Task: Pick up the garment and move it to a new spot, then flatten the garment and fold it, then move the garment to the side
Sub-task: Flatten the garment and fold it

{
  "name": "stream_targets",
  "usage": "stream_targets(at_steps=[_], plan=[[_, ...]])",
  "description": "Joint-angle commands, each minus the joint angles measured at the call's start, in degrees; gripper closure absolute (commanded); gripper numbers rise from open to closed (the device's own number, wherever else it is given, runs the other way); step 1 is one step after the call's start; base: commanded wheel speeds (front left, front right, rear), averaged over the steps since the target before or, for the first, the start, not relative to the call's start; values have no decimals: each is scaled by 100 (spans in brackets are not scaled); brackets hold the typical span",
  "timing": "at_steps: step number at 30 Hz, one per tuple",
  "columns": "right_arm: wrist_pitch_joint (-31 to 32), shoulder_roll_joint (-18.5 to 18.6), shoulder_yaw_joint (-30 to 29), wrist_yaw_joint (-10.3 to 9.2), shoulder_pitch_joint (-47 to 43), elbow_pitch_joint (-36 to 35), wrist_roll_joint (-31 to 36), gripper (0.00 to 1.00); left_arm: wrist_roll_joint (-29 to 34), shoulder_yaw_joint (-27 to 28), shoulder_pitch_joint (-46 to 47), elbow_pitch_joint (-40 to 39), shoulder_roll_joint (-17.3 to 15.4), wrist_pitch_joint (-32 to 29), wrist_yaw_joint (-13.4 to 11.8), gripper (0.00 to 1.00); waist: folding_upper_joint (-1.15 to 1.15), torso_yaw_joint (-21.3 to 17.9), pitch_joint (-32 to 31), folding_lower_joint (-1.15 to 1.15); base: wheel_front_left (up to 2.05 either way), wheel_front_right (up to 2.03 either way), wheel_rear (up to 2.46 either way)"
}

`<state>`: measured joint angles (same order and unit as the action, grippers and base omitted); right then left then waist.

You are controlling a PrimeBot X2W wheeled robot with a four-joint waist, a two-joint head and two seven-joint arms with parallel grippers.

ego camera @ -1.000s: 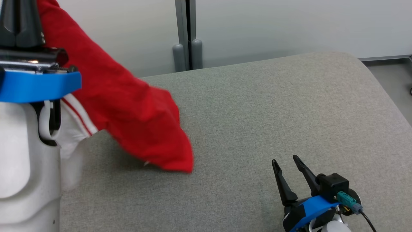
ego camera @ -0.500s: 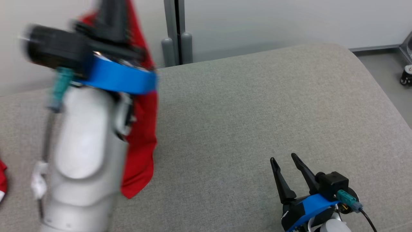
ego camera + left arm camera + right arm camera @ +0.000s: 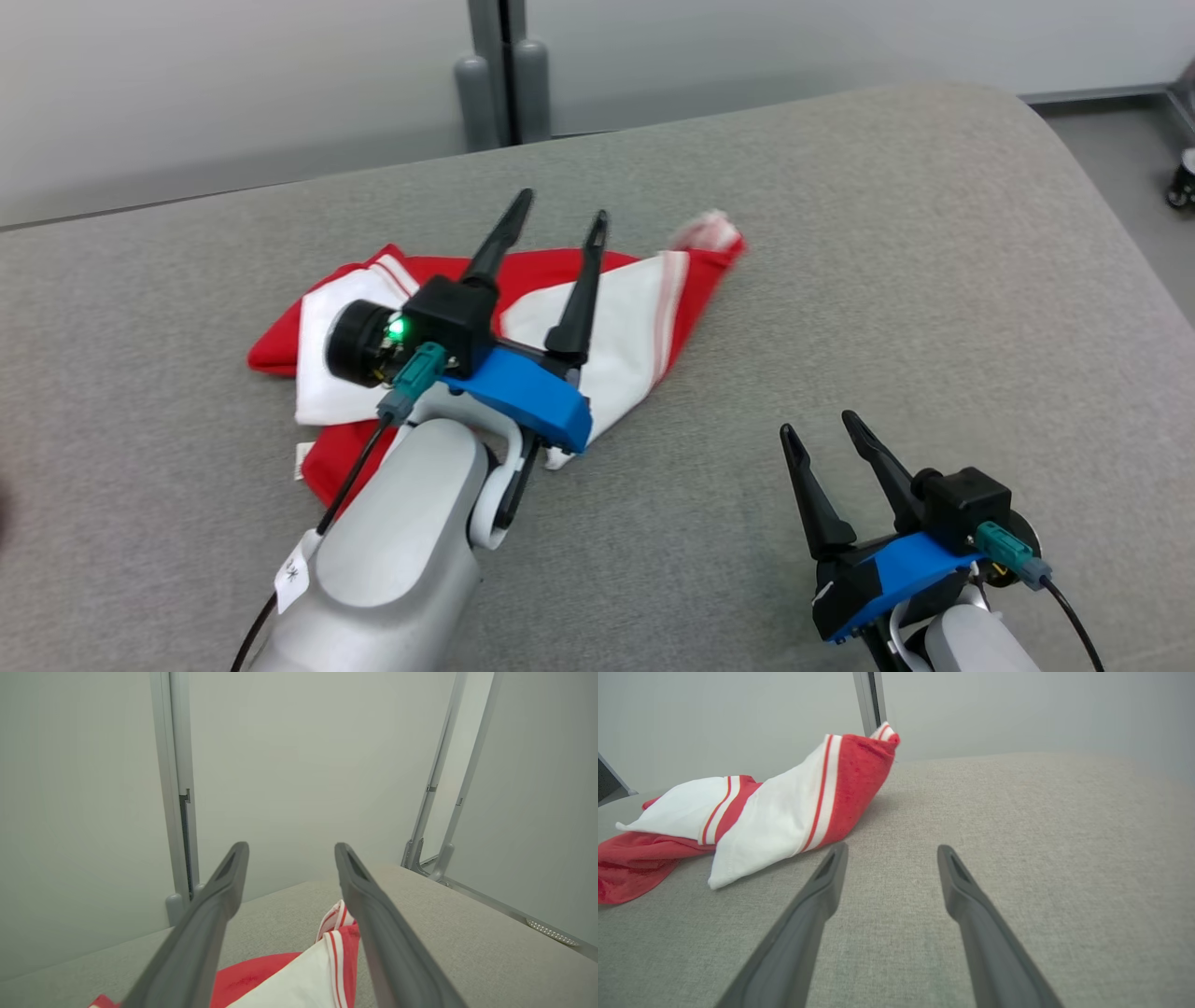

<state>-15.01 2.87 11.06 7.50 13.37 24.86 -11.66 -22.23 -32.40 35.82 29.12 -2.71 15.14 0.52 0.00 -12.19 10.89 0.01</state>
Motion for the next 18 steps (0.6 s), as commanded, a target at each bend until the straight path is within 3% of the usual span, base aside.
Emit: stream_targets(at_steps=[1,7,11,18], plan=[[-24,10,-14,-2,17,-35,61,0,57,136,-113,-14,-24,2,-79,0,0,128,26,-1,0,0,0],[-25,9,89,-1,116,-136,55,0,330,821,-661,-268,-26,1,-201,0,0,627,10,-1,0,0,0],[-24,12,314,-1,278,-126,57,0,464,1227,-1163,-482,-18,1,-151,0,0,1025,14,-1,0,0,0],[-25,16,428,-1,748,448,272,0,396,1525,-1921,-787,-16,1,-127,0,0,1714,69,-1,0,0,0]])
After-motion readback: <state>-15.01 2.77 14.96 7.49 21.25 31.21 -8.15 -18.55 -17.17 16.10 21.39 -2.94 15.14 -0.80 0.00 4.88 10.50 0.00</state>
